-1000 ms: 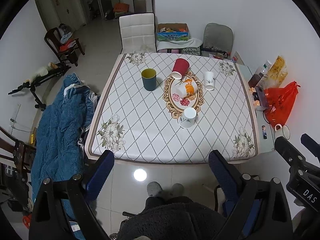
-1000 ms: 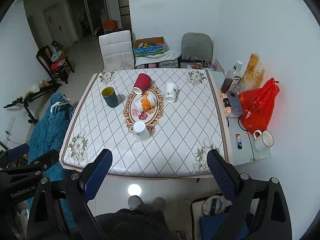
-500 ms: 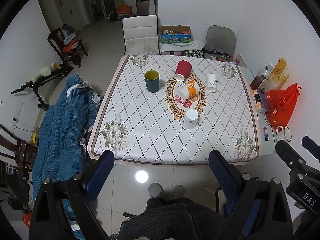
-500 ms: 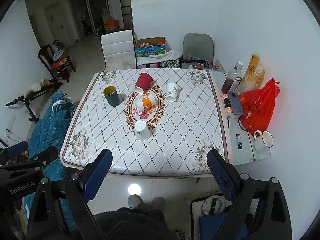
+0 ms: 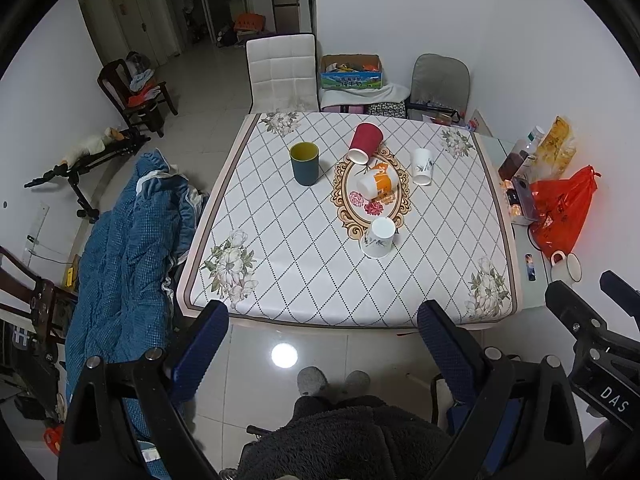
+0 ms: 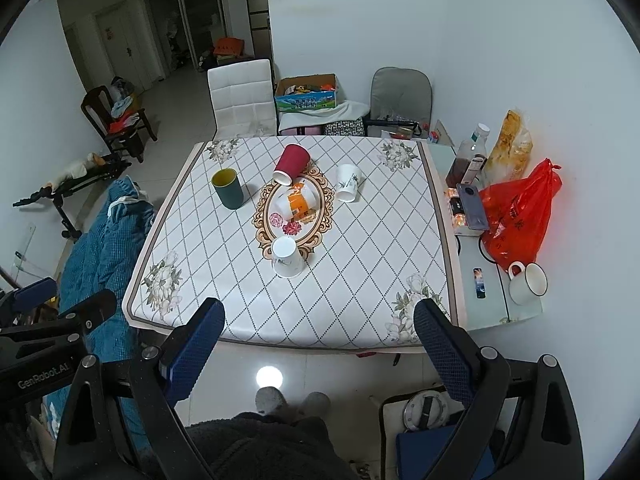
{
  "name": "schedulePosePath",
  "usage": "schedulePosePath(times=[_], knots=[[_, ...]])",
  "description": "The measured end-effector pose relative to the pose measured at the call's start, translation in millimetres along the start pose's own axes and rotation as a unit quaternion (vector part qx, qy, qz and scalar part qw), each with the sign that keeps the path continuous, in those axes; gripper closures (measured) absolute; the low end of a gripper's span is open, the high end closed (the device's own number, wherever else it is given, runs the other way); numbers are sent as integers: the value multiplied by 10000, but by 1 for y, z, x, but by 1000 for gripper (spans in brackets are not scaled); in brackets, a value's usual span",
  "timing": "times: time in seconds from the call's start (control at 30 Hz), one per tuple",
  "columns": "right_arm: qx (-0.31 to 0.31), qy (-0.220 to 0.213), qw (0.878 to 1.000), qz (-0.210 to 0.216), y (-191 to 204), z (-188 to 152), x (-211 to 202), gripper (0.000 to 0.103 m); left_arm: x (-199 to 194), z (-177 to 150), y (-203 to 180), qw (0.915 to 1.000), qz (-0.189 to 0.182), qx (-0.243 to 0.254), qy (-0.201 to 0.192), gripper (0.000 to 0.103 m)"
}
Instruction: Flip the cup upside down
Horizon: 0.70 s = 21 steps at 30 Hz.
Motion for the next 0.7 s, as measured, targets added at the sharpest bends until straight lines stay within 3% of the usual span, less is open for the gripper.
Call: schedulePosePath(times=[0.7], knots=[[-78, 59, 9999, 80, -8, -15, -16, 5, -1, -2, -1, 10000, 1, -6, -9, 6]])
Point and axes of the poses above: each gripper's, at about its wrist camera, not at the fingertips, and x roughly the way its jaws point, y to its left, z to its top, the point moved 6 cm from there along x, roughly the way its jaws point, and after that the axes turned 10 degrees about -y, right-handed, at the moved point
